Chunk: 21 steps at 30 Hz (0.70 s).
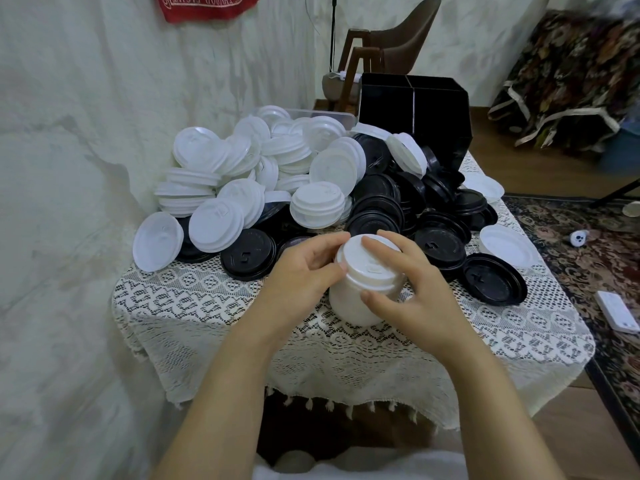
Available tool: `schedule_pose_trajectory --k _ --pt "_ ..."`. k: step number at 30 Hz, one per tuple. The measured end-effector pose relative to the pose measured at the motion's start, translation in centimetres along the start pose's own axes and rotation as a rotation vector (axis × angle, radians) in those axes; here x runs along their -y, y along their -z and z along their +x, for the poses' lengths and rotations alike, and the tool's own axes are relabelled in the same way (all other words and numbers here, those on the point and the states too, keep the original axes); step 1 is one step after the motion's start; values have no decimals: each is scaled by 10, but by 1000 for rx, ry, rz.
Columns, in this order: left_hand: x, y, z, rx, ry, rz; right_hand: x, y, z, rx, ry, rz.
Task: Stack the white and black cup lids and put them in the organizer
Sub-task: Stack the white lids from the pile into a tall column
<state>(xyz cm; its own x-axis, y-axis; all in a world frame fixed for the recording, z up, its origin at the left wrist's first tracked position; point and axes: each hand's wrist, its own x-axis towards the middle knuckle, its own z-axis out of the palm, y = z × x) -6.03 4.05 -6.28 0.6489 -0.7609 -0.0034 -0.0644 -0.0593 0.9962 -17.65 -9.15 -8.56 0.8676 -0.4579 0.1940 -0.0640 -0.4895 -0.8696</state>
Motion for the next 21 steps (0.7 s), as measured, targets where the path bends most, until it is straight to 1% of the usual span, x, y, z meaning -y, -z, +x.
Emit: schedule_pose_trajectory --k 4,12,18,20,21 --pt "1 -1 1 -5 -14 15 3 -4 -1 -16 -11 58" --pt "3 -1 3 -9 -27 45 -2 -15 -1 -103 -2 47" --pt "2 -1 4 10 -45 76 -6 -20 -1 -130 -19 75" --pt "1 -1 5 -49 -79 88 -6 -20 -1 -136 -21 74" --pt "0 1 7 -124 -111 113 -6 -20 -1 -138 -20 67"
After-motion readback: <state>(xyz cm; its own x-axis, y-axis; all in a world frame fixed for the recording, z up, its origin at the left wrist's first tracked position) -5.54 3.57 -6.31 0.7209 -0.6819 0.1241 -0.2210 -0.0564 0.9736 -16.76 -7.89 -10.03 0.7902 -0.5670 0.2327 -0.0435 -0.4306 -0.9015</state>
